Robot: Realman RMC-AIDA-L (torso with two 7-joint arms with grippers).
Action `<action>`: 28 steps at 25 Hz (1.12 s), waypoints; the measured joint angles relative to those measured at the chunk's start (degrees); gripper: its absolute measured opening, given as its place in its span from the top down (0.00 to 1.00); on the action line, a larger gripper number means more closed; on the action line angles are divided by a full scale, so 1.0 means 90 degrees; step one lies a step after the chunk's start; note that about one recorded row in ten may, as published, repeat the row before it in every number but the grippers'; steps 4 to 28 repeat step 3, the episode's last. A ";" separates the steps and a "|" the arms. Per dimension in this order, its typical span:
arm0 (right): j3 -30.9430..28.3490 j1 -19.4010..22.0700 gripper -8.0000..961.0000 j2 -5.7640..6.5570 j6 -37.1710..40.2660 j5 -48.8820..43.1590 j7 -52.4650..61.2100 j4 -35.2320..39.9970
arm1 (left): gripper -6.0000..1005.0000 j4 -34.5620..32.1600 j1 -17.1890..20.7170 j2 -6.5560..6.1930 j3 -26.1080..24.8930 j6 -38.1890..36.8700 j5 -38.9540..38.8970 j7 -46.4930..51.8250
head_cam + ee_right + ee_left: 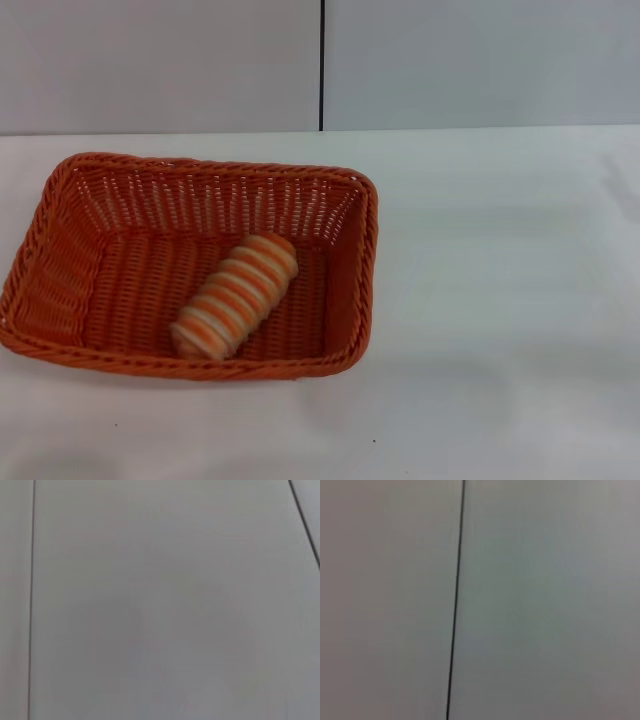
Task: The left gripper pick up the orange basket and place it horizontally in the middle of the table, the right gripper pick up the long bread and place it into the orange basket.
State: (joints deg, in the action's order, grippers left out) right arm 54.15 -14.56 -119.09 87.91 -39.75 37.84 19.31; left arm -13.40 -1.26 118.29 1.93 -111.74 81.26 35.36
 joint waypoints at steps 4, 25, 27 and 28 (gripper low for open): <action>-0.0028 -0.0012 0.29 0.0000 0.0041 0.0010 -0.0015 -0.0059 | 0.19 0.0114 0.0001 -0.0004 0.0024 0.0001 0.0025 -0.0236; -0.0028 -0.0012 0.29 0.0000 0.0041 0.0010 -0.0015 -0.0059 | 0.19 0.0114 0.0001 -0.0004 0.0024 0.0001 0.0025 -0.0236; -0.0028 -0.0012 0.29 0.0000 0.0041 0.0010 -0.0015 -0.0059 | 0.19 0.0114 0.0001 -0.0004 0.0024 0.0001 0.0025 -0.0236; -0.0028 -0.0012 0.29 0.0000 0.0041 0.0010 -0.0015 -0.0059 | 0.19 0.0114 0.0001 -0.0004 0.0024 0.0001 0.0025 -0.0236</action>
